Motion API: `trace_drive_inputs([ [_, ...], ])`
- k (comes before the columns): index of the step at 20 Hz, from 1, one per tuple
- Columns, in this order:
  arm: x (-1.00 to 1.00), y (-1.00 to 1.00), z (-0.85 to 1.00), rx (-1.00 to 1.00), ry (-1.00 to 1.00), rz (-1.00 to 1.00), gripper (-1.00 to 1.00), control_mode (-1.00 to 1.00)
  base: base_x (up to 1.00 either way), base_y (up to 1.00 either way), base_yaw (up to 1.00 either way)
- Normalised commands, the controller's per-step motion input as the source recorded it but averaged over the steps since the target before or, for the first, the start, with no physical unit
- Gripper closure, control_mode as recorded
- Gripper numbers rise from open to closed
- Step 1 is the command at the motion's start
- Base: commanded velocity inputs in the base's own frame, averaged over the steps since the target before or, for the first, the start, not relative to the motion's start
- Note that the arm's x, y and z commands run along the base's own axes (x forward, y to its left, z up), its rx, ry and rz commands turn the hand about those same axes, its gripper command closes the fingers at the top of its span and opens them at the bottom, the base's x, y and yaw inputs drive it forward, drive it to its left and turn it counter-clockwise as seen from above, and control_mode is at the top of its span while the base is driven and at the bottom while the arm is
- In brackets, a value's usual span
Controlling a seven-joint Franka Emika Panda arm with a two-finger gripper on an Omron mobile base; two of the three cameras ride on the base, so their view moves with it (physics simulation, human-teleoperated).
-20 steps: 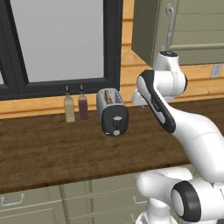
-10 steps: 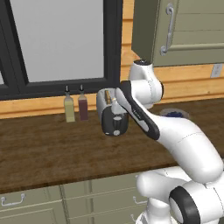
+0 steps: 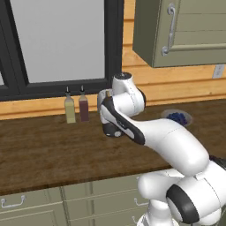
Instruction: Start the toaster. Once the lever pops up, take the bread to the plate on the dining counter.
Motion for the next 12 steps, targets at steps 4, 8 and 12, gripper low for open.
trace_drive_inputs([
  [4, 0.36, 0.08, -0.09, 0.00, 0.00, 0.00, -1.00, -1.00, 0.00, 0.00, 0.00],
  [8, 0.44, 0.00, -0.09, 0.00, 0.00, 0.00, -1.00, -1.00, 0.00, 0.00, 0.00],
  [12, 0.32, 0.00, -0.23, 0.00, 0.00, 0.00, -1.00, -1.00, 0.00, 0.00, 0.00],
])
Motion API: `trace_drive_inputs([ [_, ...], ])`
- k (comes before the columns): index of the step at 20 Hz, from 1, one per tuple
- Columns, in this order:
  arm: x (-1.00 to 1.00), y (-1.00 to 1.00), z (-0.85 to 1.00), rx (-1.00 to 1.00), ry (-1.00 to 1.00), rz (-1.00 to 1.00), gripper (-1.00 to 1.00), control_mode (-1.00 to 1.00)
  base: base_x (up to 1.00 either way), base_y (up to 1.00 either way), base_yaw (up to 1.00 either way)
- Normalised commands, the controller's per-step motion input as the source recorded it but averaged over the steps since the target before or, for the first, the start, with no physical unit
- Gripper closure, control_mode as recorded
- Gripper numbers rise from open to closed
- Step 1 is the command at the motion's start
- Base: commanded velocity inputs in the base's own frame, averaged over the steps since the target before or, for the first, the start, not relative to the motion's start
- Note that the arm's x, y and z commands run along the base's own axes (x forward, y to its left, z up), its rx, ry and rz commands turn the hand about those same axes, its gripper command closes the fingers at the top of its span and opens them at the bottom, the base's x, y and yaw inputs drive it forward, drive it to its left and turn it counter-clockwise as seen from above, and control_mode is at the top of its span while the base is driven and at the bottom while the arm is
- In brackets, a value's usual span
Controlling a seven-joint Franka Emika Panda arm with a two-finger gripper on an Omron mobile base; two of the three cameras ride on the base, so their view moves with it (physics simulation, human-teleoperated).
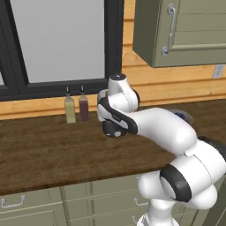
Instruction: Start the toaster. Once the lever pops up, take the bread to the plate on the dining counter.
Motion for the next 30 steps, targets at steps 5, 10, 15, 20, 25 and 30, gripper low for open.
trace_drive_inputs([
  [5, 0.30, 0.00, -0.32, 0.00, 0.00, 0.00, -1.00, -1.00, 0.00, 0.00, 0.00],
  [10, 0.34, 0.00, -0.25, 0.00, 0.00, 0.00, -1.00, -1.00, 0.00, 0.00, 0.00],
  [15, 0.30, 0.00, -0.18, 0.00, 0.00, 0.00, -1.00, -1.00, 0.00, 0.00, 0.00],
  [20, 0.17, 0.01, -0.22, 0.00, -0.04, 0.00, -1.00, -1.00, 0.00, 0.00, 0.00],
  [25, 0.16, 0.05, -0.22, 0.00, -0.09, 0.01, -1.00, -1.00, 0.00, 0.00, 0.00],
  [30, -0.01, 0.03, -0.41, 0.00, -0.08, 0.01, -1.00, -1.00, 0.00, 0.00, 0.00],
])
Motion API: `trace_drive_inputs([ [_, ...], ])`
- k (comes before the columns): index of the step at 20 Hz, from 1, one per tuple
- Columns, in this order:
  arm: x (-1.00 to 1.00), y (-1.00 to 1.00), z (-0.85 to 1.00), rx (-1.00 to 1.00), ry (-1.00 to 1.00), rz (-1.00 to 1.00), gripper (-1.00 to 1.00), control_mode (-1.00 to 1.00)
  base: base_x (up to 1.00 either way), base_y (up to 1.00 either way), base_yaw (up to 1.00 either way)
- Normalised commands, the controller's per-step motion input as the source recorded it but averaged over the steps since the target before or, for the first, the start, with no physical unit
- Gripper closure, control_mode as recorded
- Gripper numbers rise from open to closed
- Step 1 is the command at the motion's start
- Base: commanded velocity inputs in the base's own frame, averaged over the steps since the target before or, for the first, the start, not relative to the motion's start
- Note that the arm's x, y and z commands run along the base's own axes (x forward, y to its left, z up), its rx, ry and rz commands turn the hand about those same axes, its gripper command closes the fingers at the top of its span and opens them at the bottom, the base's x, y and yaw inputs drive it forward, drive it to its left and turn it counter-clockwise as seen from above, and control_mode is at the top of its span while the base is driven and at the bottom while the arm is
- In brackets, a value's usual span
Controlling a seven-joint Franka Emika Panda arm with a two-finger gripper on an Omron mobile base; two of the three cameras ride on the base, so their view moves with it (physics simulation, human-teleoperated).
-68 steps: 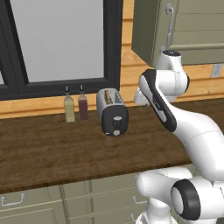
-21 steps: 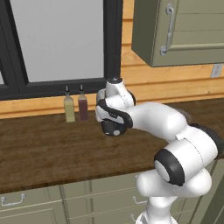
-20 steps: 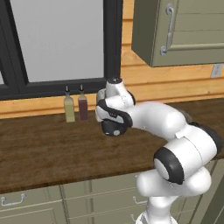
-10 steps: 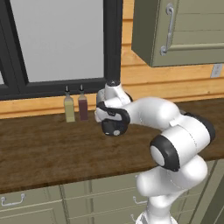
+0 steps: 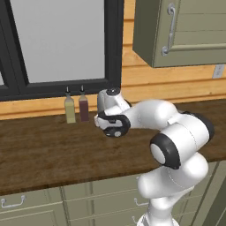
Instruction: Start the toaster. Once the lever pops up, take the bread to the plate on the dining counter.
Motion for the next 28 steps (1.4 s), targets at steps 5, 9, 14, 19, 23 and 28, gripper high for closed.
trace_drive_inputs([
  [5, -0.34, 0.00, -0.66, 0.00, -0.03, 0.00, -1.00, -1.00, 0.00, 0.00, 0.00],
  [9, -0.33, 0.00, -0.76, 0.00, -0.01, 0.00, -1.00, -1.00, 0.00, 0.00, 0.00],
  [14, -0.40, -0.07, -0.18, 0.00, -0.08, -0.01, -1.00, -1.00, 0.00, 0.00, 0.00],
  [19, -0.95, -0.28, 0.99, 0.10, -0.19, -0.10, -1.00, -1.00, 0.00, 0.00, 0.00],
  [23, -0.34, -0.27, 1.00, 0.08, -0.03, -0.12, -1.00, -1.00, 0.00, 0.00, 0.00],
  [28, 0.00, -0.03, 1.00, 0.02, 0.00, -0.06, -1.00, -1.00, 0.00, 0.00, 0.00],
])
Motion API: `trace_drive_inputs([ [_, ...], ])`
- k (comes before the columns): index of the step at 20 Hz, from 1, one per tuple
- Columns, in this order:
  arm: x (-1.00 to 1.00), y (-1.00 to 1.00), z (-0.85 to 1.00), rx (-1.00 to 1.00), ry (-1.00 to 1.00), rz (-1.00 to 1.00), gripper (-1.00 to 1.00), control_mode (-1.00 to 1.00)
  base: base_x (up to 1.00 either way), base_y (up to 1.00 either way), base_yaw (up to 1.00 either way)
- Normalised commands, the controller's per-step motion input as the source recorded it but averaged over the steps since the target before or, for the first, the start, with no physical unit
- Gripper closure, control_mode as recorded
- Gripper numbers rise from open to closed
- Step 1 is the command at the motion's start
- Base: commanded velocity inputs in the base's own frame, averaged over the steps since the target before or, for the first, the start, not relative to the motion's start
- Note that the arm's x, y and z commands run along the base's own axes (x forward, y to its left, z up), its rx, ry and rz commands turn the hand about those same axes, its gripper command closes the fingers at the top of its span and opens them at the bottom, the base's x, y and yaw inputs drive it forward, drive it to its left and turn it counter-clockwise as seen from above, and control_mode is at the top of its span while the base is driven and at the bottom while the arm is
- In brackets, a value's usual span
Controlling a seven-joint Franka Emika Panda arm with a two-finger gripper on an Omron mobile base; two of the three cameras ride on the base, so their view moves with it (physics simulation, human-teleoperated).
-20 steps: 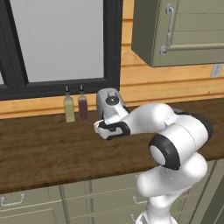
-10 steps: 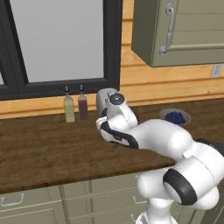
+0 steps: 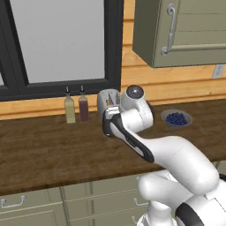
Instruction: Start the toaster. Once the lever pops up, take the bread to the plate on the dining counter.
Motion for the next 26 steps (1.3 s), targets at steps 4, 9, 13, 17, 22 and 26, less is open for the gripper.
trace_drive_inputs([
  [4, 0.00, 0.00, 1.00, 0.00, 0.00, 0.00, -1.00, -1.00, 0.00, 0.00, 0.00],
  [9, 0.00, 0.00, 0.92, 0.00, 0.00, 0.00, -1.00, -1.00, 0.00, 0.00, 0.00],
  [13, -0.01, 0.00, 0.61, 0.00, 0.00, 0.00, -1.00, -1.00, 0.00, 0.00, 0.00],
  [17, 0.00, 0.00, 0.04, 0.00, 0.00, 0.02, -1.00, -1.00, 0.00, 0.00, 0.00],
  [22, 0.00, 0.00, 0.00, 0.00, 0.00, 0.00, -1.00, -1.00, 0.00, 0.00, 0.00],
  [26, 0.00, 0.00, 0.00, 0.00, 0.00, 0.00, -1.00, -1.00, 0.00, 0.00, 0.00],
])
